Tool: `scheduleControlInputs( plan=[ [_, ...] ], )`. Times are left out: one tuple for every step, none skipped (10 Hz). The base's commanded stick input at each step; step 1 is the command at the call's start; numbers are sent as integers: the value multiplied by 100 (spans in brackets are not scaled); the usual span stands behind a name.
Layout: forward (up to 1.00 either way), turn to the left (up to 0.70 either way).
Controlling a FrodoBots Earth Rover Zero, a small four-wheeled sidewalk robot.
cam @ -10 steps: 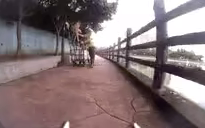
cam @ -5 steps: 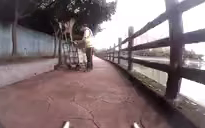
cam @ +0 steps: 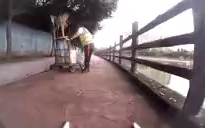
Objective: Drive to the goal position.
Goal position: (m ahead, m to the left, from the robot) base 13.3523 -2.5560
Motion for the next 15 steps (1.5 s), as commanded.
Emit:
scheduleControlInputs(
  plan=[
    [70, 0],
    [70, 0],
    [70, 0],
    [70, 0],
    [70, 0],
    [70, 0],
    [70, 0],
    [70, -1],
    [70, -3],
    [70, -15],
    [70, -25],
    [70, -23],
    [70, 0],
    [70, 0],
    [70, 0]
  ],
)
